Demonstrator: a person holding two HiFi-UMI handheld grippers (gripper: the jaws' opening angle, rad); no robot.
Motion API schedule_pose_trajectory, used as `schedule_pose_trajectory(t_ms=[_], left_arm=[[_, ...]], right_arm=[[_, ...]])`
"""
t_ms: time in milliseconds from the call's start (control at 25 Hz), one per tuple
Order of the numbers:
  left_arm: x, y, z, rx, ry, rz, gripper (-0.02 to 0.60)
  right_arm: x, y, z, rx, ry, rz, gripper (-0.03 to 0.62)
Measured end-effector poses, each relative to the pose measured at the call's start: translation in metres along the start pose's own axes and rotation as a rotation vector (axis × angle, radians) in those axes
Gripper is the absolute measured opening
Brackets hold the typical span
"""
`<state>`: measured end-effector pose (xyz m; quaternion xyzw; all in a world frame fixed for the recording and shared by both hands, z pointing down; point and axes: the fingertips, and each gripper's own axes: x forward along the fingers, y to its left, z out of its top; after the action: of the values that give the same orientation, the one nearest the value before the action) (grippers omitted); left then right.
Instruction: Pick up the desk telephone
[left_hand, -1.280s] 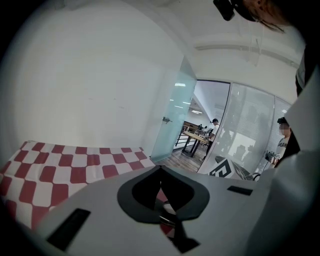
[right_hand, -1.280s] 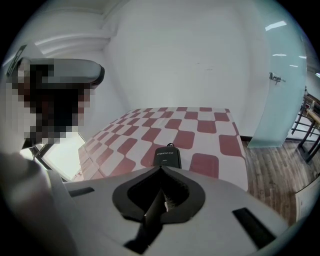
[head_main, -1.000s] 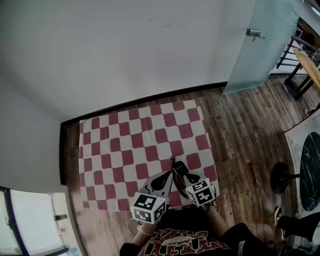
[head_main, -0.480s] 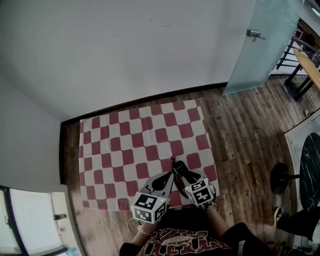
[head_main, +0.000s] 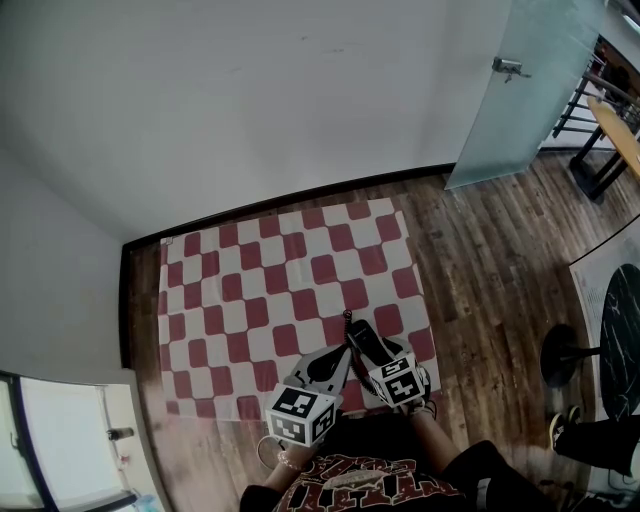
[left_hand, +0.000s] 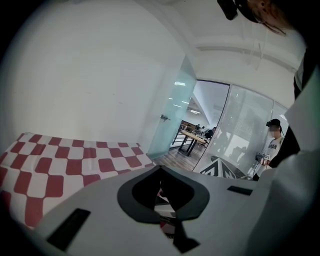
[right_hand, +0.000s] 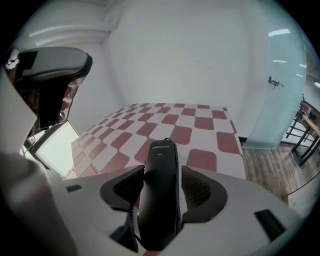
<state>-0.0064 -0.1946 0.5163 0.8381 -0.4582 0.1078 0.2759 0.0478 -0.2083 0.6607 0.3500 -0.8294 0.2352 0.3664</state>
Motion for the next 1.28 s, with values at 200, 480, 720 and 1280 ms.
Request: schedule_pose_trajectory(t_ms=[200,480,720,1280], left_arm=[[0.001,-0.001,-0.005,-0.028,0.005,-0.017,0.006],[0.004,-0.002,-0.009,-0.036,0.016,-0.028,0.006],[0.003,0.001,-0.008,-0.037,0.014,-0.021,0.006],[0.0,0.009,-0.013,-0.045,0.025,-0.002,0.006]], right_arm=[[0.002,-0.001,-0.001,0.021,0.016,0.032,0.239],[0.01,0.005,-0.005,0.061,0.041,0.112,0.265],[0.011,0.004,-0.006,0.043,0.046,0.102,0.27],[0.029,0.006,-0.015,-0.005,0.094,0.099,0.273]])
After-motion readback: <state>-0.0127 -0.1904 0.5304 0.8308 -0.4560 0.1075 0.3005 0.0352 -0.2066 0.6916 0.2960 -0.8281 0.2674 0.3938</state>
